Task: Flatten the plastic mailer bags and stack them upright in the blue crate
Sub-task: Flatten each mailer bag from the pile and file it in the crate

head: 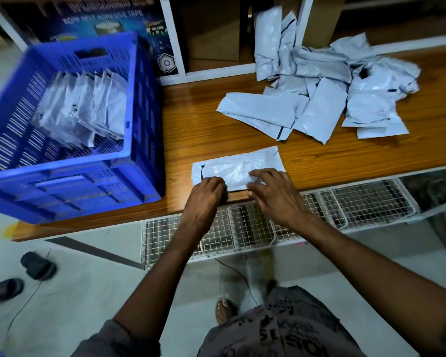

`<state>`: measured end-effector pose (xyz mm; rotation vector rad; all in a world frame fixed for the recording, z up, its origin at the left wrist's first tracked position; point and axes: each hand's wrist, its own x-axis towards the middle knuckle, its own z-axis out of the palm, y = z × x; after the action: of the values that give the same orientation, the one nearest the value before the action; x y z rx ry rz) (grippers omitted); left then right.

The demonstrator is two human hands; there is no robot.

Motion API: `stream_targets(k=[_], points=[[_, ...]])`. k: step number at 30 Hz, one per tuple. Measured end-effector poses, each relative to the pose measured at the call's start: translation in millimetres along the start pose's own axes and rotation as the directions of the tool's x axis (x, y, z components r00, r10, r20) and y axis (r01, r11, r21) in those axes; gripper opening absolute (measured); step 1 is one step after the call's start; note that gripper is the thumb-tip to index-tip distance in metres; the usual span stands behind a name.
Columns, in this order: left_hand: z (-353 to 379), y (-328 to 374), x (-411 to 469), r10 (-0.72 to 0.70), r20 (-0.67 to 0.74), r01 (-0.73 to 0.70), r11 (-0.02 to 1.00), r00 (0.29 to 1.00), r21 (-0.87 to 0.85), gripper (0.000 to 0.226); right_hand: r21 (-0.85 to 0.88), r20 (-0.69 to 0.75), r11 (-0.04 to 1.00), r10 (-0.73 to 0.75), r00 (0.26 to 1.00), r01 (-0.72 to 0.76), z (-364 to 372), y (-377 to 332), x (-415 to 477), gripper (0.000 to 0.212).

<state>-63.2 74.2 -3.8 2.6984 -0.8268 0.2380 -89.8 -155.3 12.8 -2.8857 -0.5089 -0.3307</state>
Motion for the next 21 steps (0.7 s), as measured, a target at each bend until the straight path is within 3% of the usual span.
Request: stream_targets(k=[3, 5, 10, 15, 18, 21], points=[[-4, 4, -6, 0.015, -0.066, -0.014, 1.0, 0.998, 0.022, 0.015, -0.025, 0.005, 0.999, -0.042, 0.999, 0.043, -1, -3, 1, 0.044], [-9, 8, -13, 0.01, -0.13, -0.006, 1.0, 0.991, 0.029, 0.023, -0.053, -0.018, 0.992, -0.119, 0.993, 0.117, 1, -6, 3, 0.042], [-45, 20, -20, -0.005, -0.273, 0.014, 0.999, 0.962, 0.032, 0.03, -0.039, -0.248, 0.986, -0.165, 0.955, 0.161, -6, -7, 3, 0.035], [-100, 23, -22, -0.145, -0.588, 0.149, 0.988, 0.796, -0.042, 0.029, -0.101, -0.426, 0.984, -0.175, 0.888, 0.146, -47, -7, 14, 0.02], [-133, 11, -24, -0.201, -0.664, 0.214, 0.975, 0.72, -0.063, 0.029, 0.009, -0.552, 0.997, -0.063, 0.831, 0.081, -73, -24, 29, 0.021], [-168, -11, -24, -0.217, -0.711, 0.262, 0.964, 0.669, -0.048, 0.025, 0.139, -0.582, 0.989, 0.046, 0.812, 0.044, -100, -49, 48, 0.016]])
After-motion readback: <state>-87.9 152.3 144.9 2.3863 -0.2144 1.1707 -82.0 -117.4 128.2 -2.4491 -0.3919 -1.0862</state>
